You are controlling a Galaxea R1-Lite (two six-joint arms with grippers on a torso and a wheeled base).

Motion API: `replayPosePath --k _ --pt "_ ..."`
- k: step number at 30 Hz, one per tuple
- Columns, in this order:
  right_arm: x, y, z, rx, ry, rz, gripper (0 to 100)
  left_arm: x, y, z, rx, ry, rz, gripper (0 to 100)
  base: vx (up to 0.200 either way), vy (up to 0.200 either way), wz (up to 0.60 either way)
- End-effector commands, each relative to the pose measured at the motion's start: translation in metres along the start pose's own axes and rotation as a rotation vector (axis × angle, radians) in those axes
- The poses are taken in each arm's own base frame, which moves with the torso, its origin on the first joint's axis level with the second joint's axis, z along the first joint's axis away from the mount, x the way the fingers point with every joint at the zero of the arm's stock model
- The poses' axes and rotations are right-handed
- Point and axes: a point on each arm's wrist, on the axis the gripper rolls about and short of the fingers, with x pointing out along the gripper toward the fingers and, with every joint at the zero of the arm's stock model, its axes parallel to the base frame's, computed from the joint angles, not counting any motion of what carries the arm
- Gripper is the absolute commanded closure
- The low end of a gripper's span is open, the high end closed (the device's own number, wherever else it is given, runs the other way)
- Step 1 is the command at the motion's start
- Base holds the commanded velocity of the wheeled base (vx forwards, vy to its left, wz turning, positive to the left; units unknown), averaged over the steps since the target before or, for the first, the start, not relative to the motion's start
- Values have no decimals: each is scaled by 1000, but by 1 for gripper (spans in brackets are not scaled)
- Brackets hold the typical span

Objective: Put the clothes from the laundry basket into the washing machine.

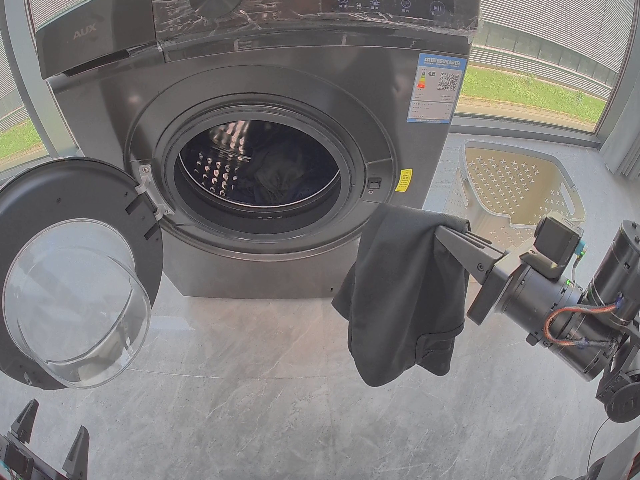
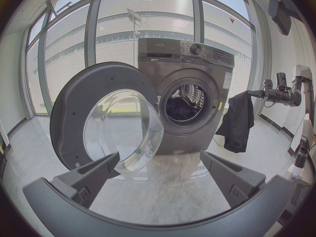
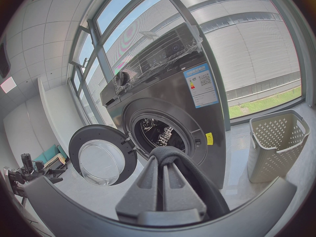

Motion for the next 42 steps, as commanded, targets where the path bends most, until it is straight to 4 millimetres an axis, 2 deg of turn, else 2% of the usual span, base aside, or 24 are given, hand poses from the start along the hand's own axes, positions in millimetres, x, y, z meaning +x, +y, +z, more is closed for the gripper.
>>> replayPosePath --k 1,3,15,23,29,34,39,40,42 --pt "1 0 -2 -1 6 1 100 0 0 -5 -1 1 0 0 0 200 0" --pt "1 0 -2 -1 6 1 100 0 0 -5 -1 0 0 0 0 200 0" --pt "0 4 -4 1 22 19 100 0 0 -5 14 -2 -1 0 0 0 0" --pt "8 9 -1 6 1 34 100 0 0 -5 14 -3 0 0 0 0 0" --pt "27 17 -2 17 -11 50 100 0 0 -5 68 -8 -6 0 0 0 0" --pt "45 37 -4 115 -24 88 100 0 -1 -4 78 -18 -27 0 0 0 0" --pt "61 41 -2 134 -49 82 100 0 -1 -3 75 -21 -26 0 0 0 0" --pt "63 41 -3 134 -50 84 100 -2 -1 8 56 -71 -19 0 0 0 0" --pt "67 42 -5 133 -46 86 100 -19 -3 62 0 -301 -27 0 0 0 0"
